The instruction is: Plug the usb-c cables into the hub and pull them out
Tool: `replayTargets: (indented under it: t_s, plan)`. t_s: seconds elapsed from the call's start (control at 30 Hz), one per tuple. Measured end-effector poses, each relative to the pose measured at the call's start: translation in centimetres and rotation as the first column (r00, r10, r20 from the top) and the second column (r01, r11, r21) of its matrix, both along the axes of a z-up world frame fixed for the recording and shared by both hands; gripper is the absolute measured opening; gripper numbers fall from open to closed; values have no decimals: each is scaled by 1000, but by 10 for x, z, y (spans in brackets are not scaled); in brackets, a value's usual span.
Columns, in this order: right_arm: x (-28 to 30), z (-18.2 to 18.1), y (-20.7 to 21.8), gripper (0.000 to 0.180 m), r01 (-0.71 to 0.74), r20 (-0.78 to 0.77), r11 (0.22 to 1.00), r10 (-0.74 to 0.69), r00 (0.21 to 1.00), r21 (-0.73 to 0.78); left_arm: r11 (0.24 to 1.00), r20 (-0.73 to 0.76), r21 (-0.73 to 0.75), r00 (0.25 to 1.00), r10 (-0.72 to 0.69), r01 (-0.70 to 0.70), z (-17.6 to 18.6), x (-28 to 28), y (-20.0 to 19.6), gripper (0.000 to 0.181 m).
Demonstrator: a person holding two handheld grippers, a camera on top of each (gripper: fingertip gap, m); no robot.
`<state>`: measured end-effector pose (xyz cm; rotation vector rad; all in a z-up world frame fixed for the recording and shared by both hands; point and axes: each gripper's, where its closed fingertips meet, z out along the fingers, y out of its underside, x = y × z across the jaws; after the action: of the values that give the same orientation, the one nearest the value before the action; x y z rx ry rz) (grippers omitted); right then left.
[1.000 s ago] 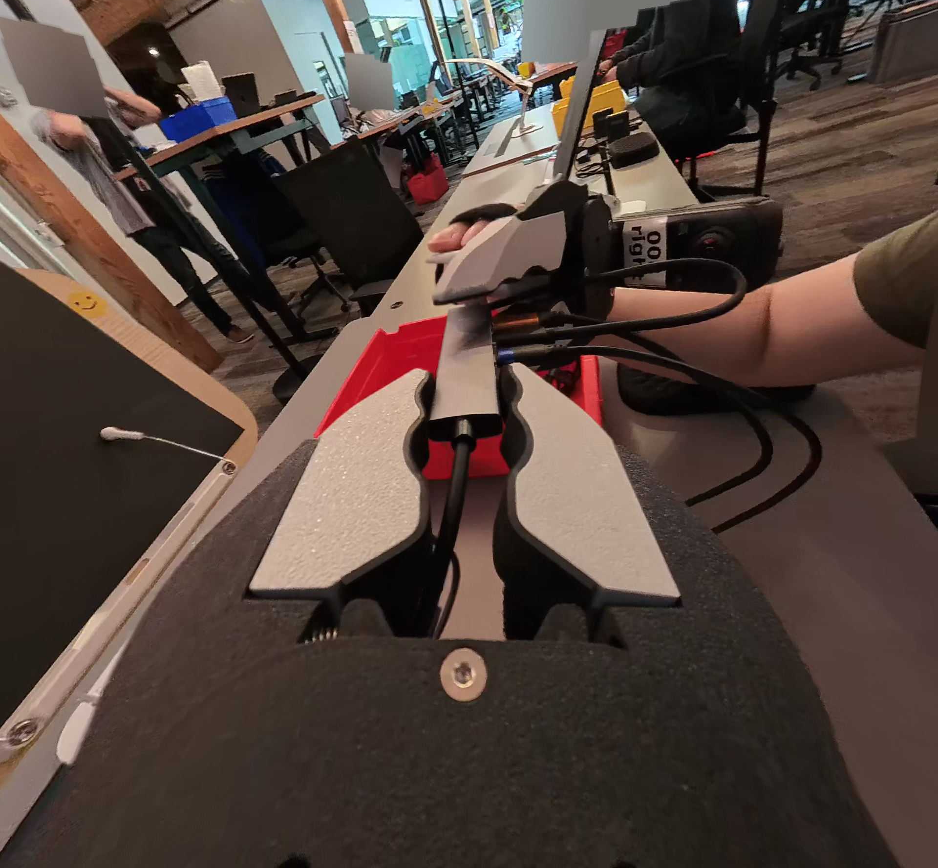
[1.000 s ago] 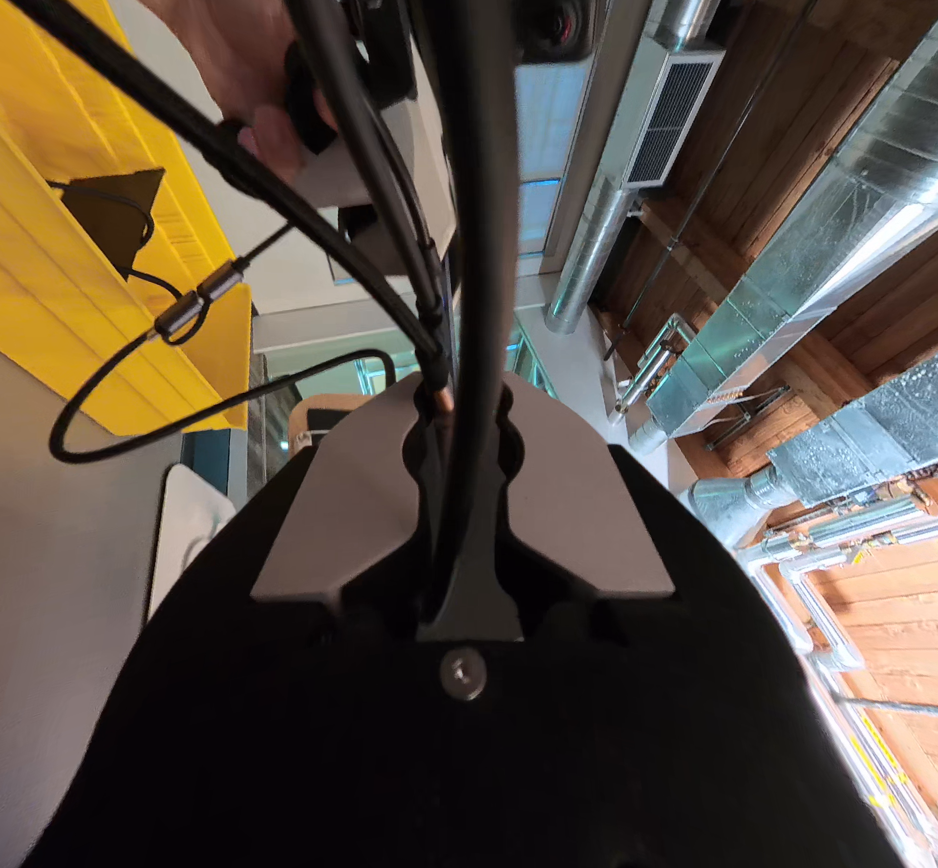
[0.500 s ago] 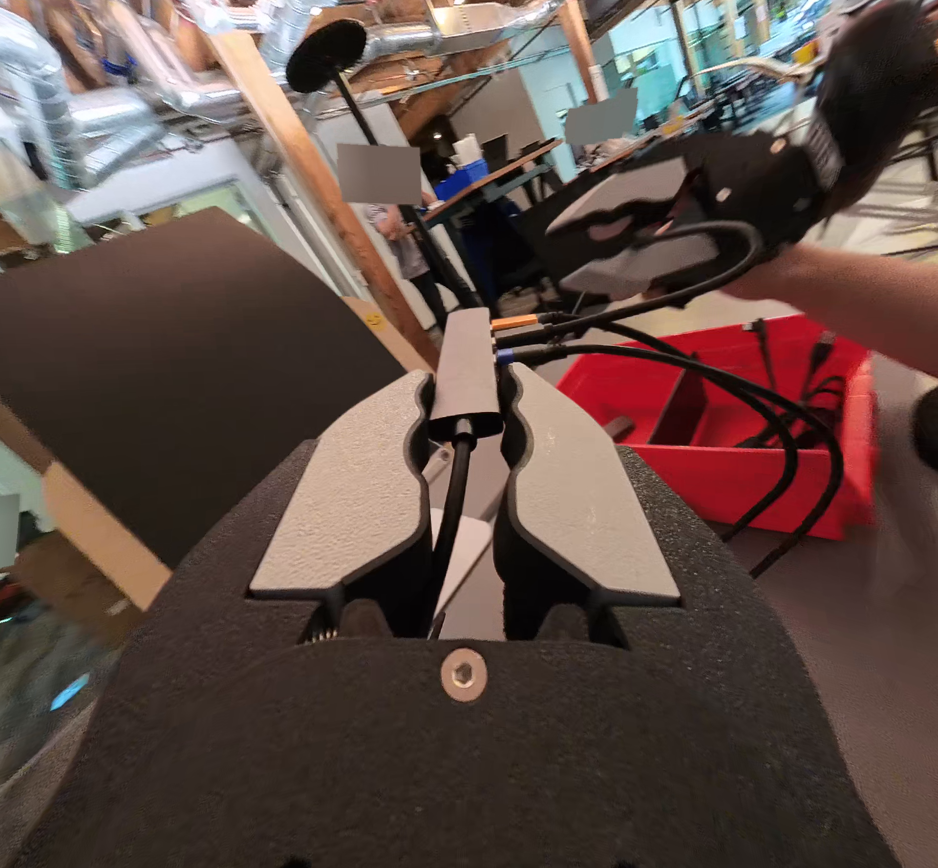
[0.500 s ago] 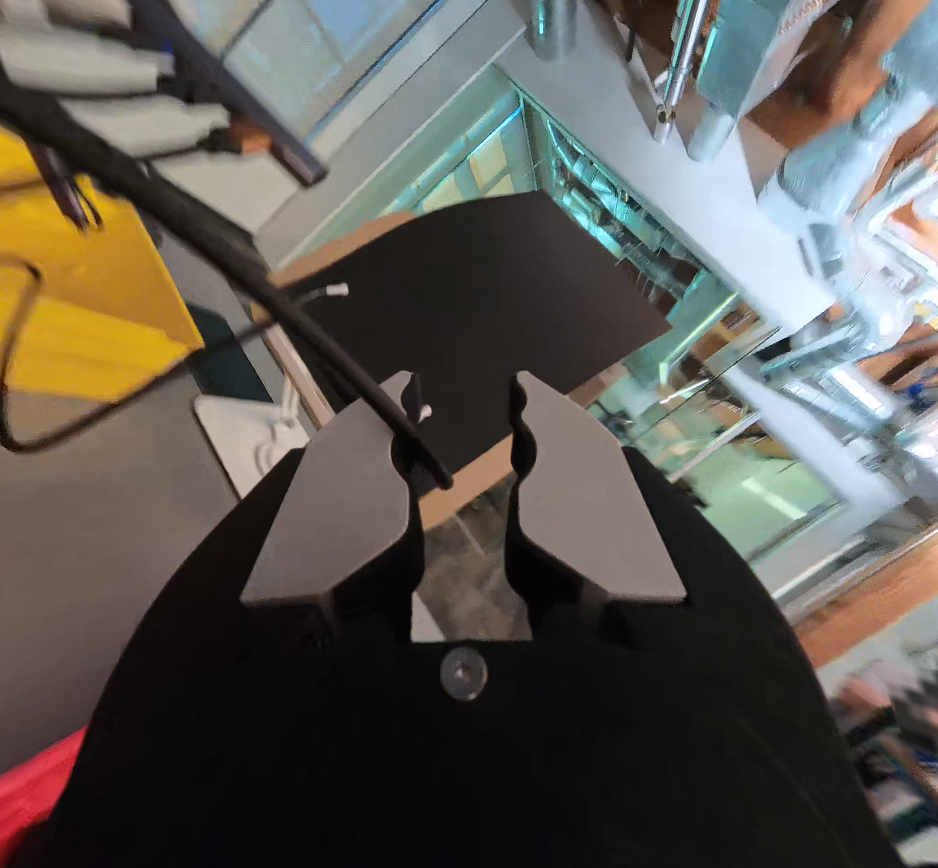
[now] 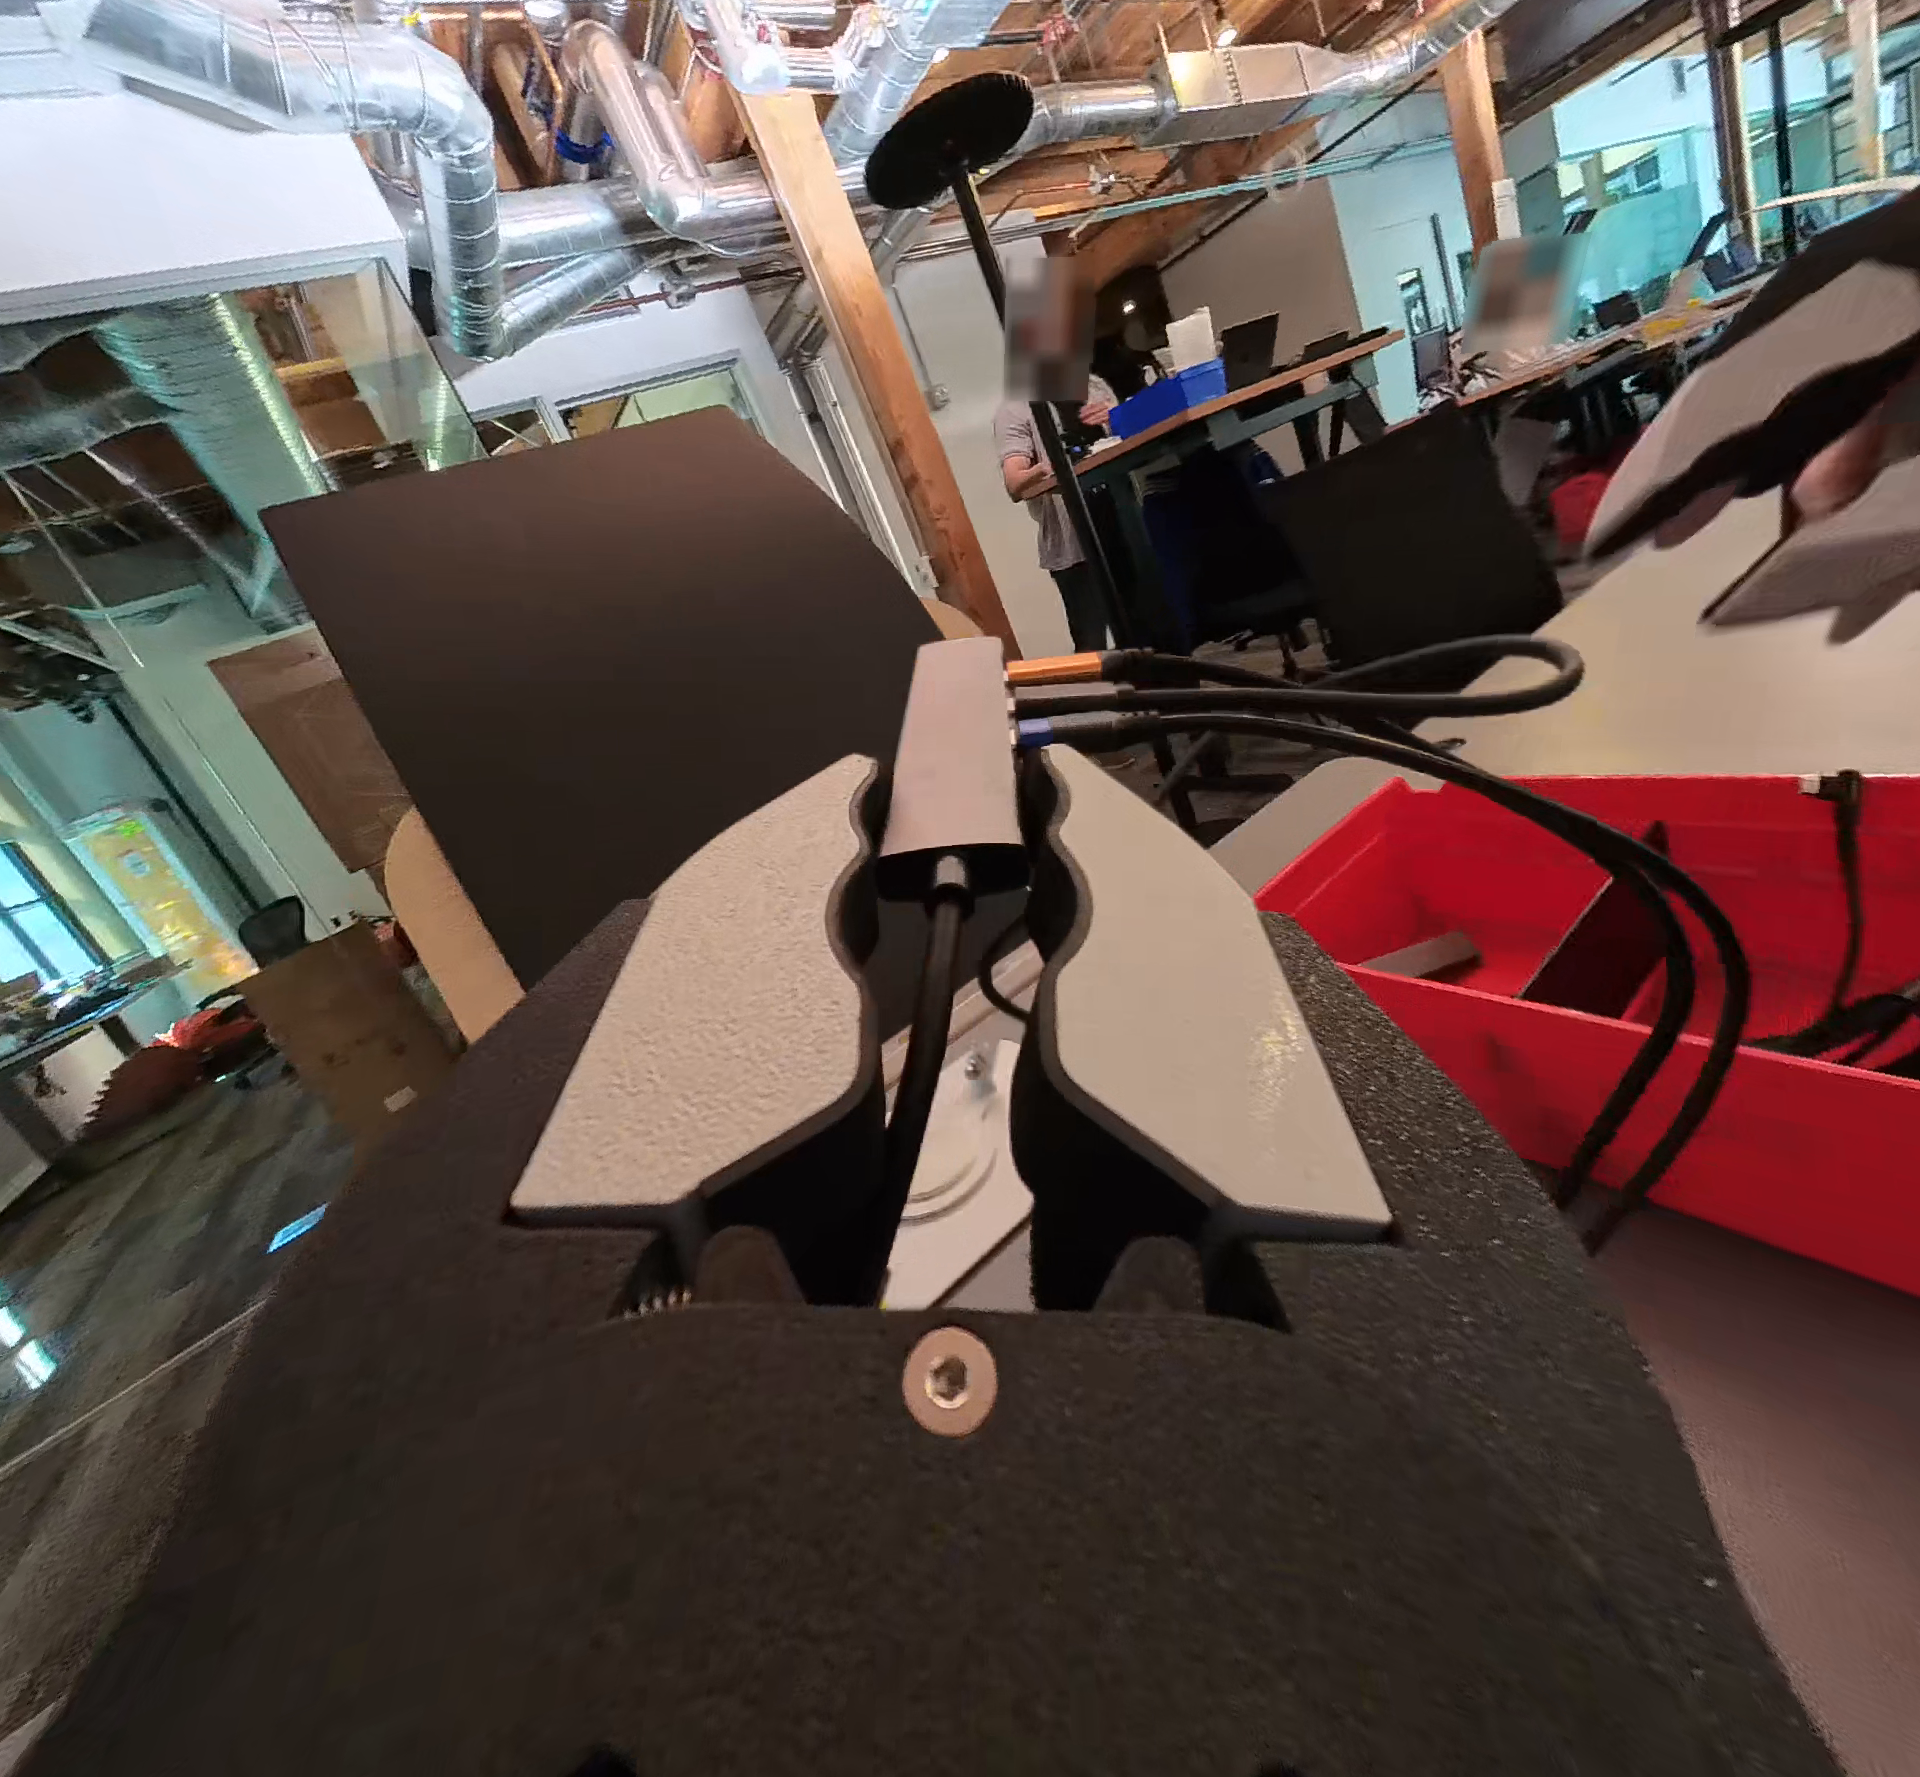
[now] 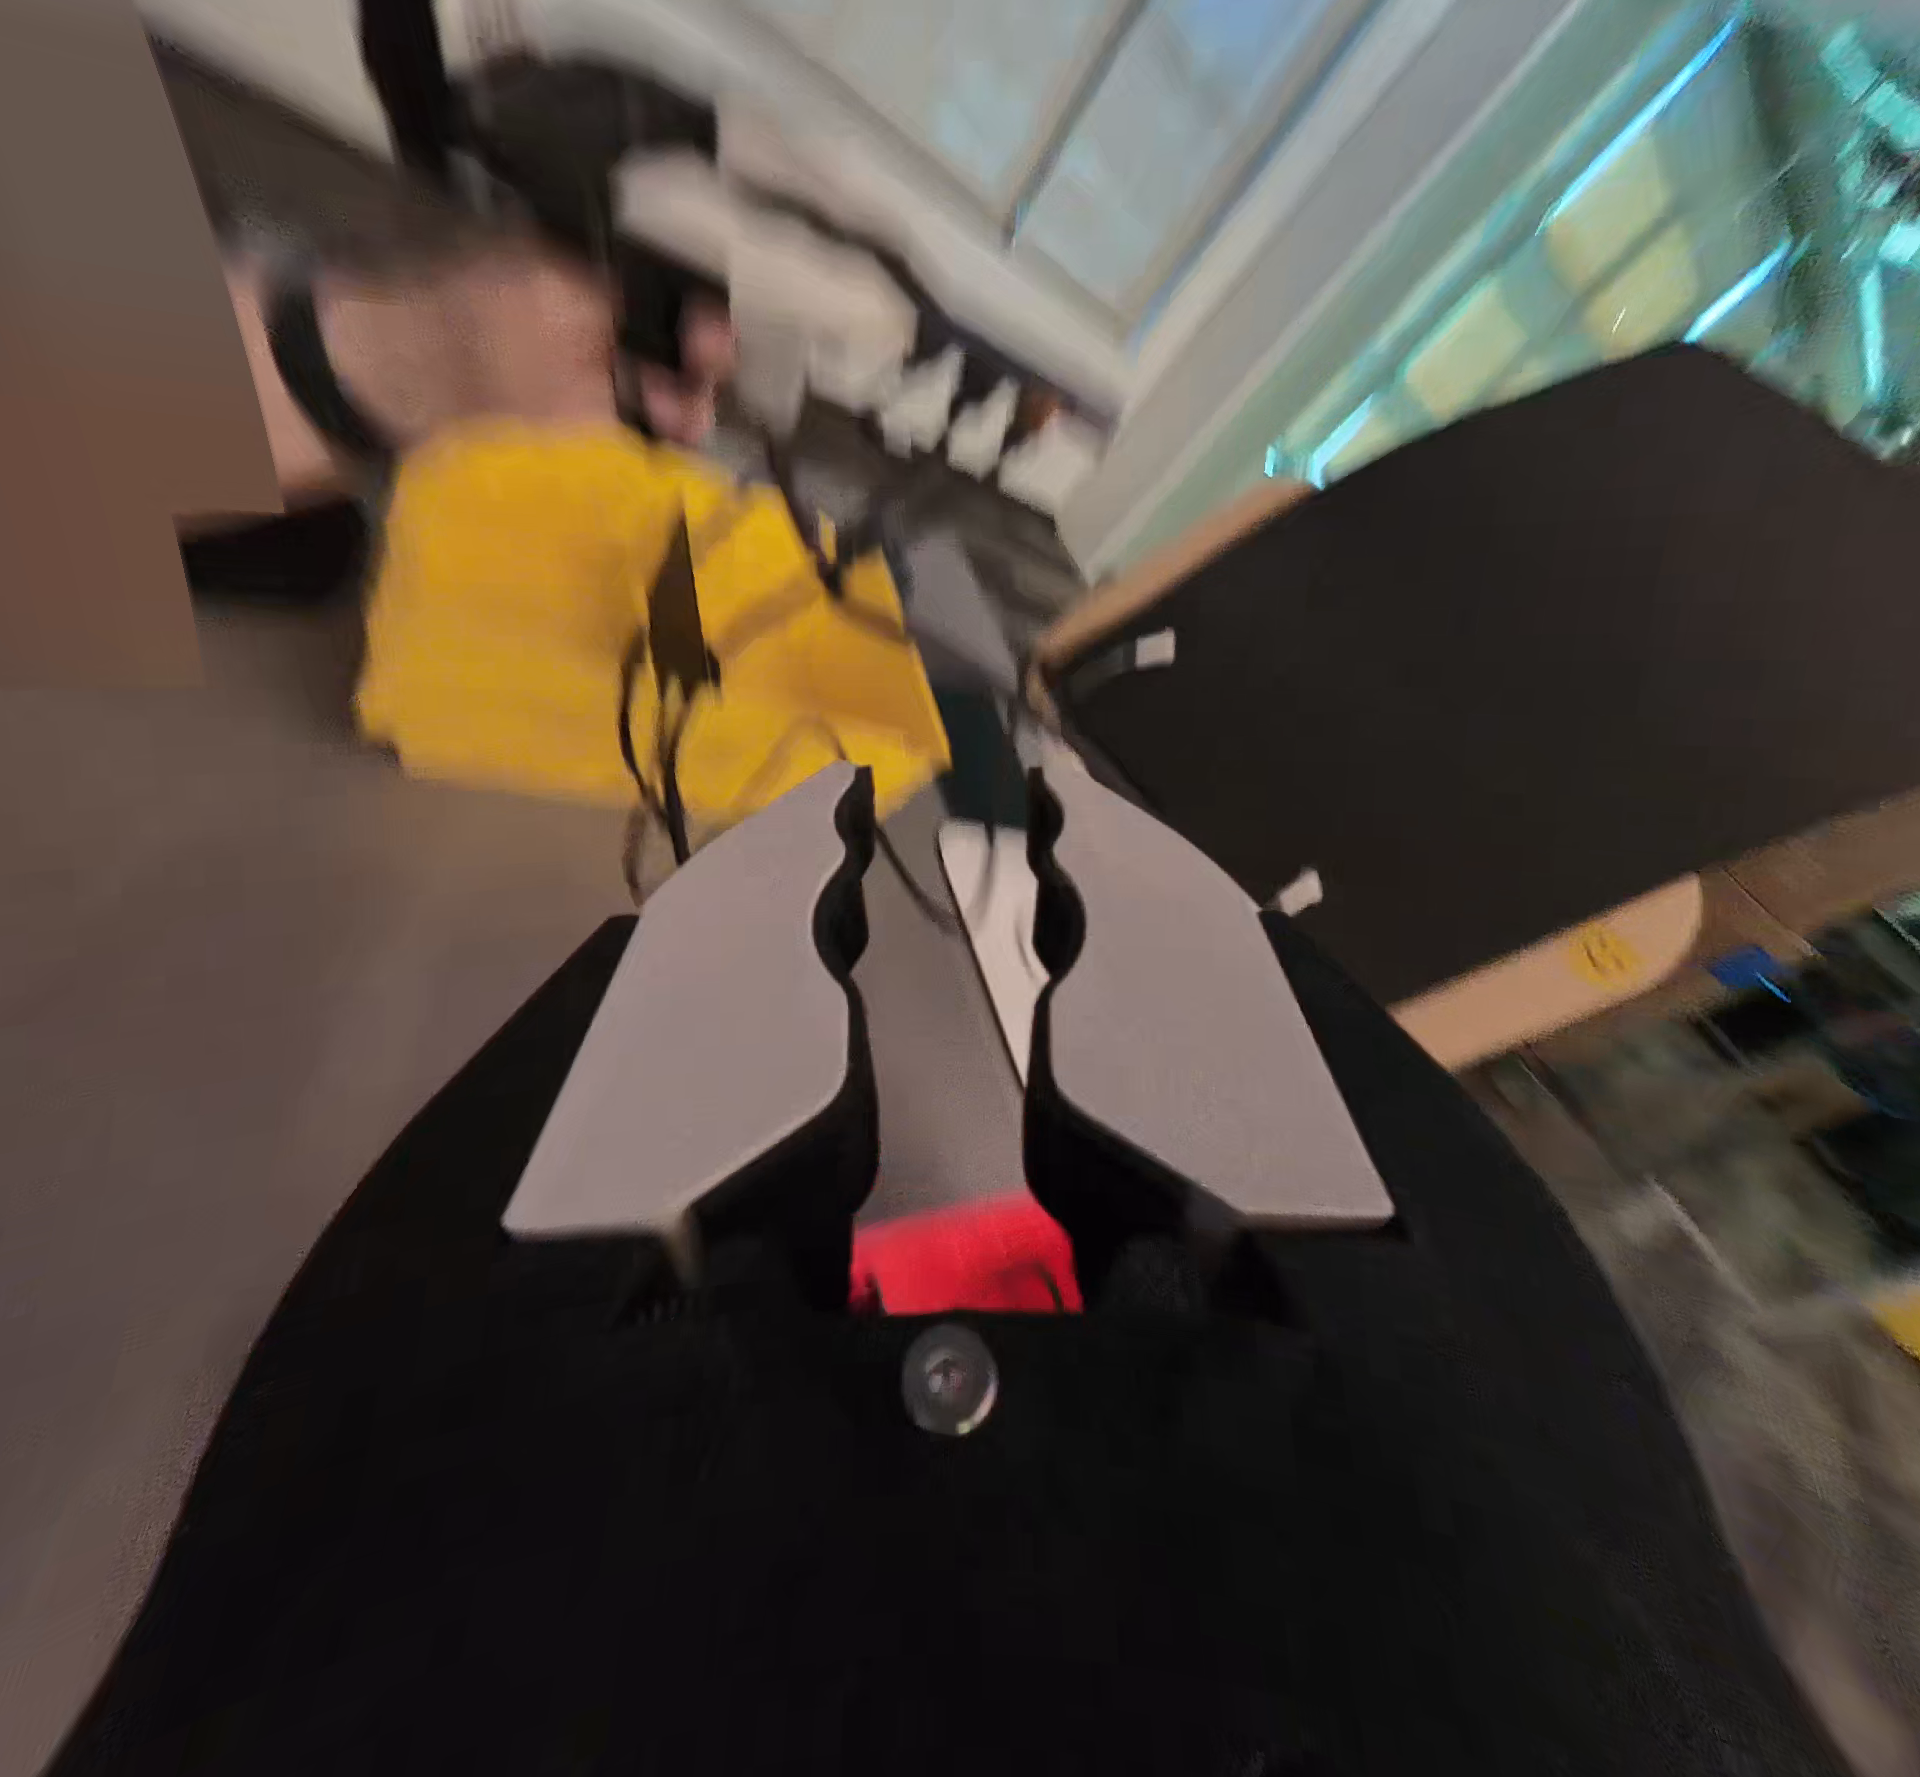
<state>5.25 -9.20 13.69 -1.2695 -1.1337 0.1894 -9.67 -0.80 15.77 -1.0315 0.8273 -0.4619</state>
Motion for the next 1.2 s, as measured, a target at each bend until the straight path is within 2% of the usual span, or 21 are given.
replayTargets:
  t_s: [0.03, 0.1, 0.17, 0.2, 0.33, 0.43, 0.6, 0.83, 0.93, 1.03, 1.2]
  plan:
    - [-10, 19, -5, 26, -35, -140, 999, 36, 989, 7, 1000, 3, 3, 1000, 7, -7, 0, 1, 0, 24]
    - [-23, 50, -6, 23, -44, -428, 999, 36, 903, -8, 999, -2, 27, 999, 43, -43, -2, 5, -1, 24]
    - [-40, 53, -5, 17, -73, -568, 997, 50, 822, -18, 995, -21, 51, 996, 92, -90, -6, 11, -1, 24]
    - [-49, 46, 1, 17, -56, -584, 998, 26, 812, -32, 992, -30, 60, 993, 113, -111, -9, 15, -1, 24]
    - [-78, 12, 25, 17, 75, -525, 996, -85, 847, -41, 986, -61, 72, 986, 158, -153, -22, 33, -2, 24]
    - [-74, -2, 41, 17, 209, -455, 978, -176, 873, 23, 990, -72, 56, 989, 130, -126, -31, 44, -2, 24]
    - [-74, -22, 57, 17, 191, -432, 979, -202, 879, -69, 994, -77, 47, 991, 106, -103, -37, 52, -5, 24]
    - [-73, -28, 62, 14, 203, -433, 976, -216, 875, -77, 992, -84, 61, 990, 113, -108, -38, 56, -9, 24]
    - [-70, -19, 56, 9, 212, -450, 976, -209, 868, -44, 990, -81, 80, 989, 120, -113, -36, 56, -11, 24]
    - [-73, -24, 59, 15, 212, -426, 973, -231, 875, -92, 988, -78, 91, 988, 131, -123, -34, 56, -13, 24]
    - [-72, -27, 62, 15, 206, -441, 973, -230, 867, -103, 986, -82, 102, 986, 144, -135, -35, 57, -13, 24]
